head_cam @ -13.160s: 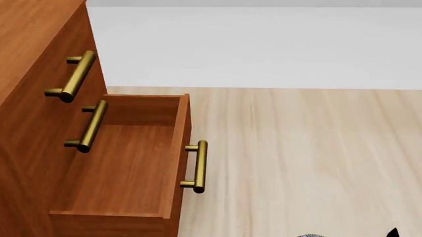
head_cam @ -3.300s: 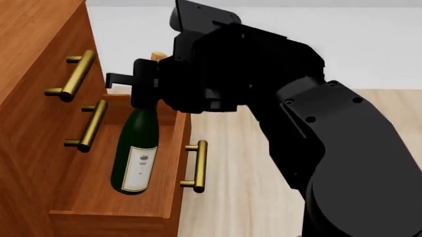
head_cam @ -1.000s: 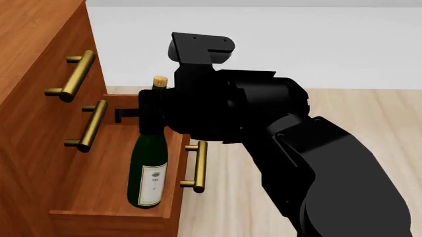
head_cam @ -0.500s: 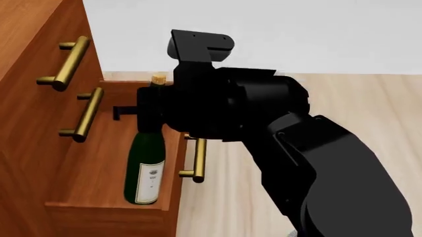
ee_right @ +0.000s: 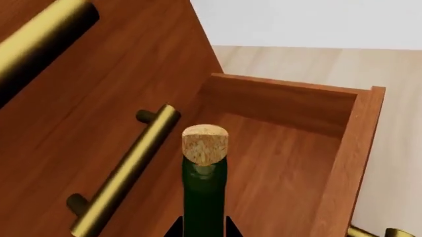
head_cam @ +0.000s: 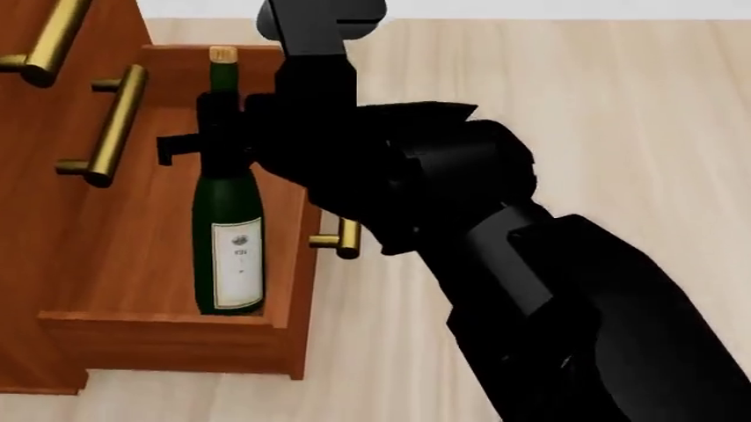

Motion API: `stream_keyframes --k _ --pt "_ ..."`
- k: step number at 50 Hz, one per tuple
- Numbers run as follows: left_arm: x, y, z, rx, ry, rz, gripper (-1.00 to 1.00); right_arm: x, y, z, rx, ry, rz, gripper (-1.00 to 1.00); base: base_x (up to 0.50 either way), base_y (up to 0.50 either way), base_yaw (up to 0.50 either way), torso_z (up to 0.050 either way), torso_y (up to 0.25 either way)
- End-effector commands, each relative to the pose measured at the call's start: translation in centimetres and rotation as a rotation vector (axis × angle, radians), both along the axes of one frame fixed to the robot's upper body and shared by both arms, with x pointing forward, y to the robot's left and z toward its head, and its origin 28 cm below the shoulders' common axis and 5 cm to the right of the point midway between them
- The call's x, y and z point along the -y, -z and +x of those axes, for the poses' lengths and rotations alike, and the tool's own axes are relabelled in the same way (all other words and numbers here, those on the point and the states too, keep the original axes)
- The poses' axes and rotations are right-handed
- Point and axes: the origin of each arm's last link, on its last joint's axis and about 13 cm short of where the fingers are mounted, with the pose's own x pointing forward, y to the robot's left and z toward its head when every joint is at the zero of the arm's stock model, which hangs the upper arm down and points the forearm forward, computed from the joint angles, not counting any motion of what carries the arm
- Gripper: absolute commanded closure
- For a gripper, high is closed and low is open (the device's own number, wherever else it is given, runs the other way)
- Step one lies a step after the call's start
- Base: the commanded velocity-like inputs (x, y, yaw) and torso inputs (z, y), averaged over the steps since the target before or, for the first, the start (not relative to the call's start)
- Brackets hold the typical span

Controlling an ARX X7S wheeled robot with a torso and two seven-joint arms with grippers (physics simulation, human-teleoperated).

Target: Put the wine bottle in the bottom drawer of the cabinet.

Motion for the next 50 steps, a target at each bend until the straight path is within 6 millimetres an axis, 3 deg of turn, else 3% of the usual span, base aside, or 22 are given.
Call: stream_keyframes --k 1,27,50 --pt "0.01 0.05 0.01 0.000 -0.001 0.002 -1.00 0.52 6.61 -1.75 -0.245 -0.055 -0.318 1.00 0.00 0.00 0.00 0.000 -0.250" --pt "0.02 0.04 -0.10 0.016 0.006 -0.002 -1.00 0.70 6.62 -1.66 -0.247 -0.031 -0.324 1.00 0.00 0.00 0.00 0.000 -0.242" --pt "0.01 -0.01 -0.15 0.032 0.015 -0.011 -1.00 0.70 6.62 -1.66 -0.247 -0.031 -0.324 1.00 0.00 0.00 0.00 0.000 -0.014"
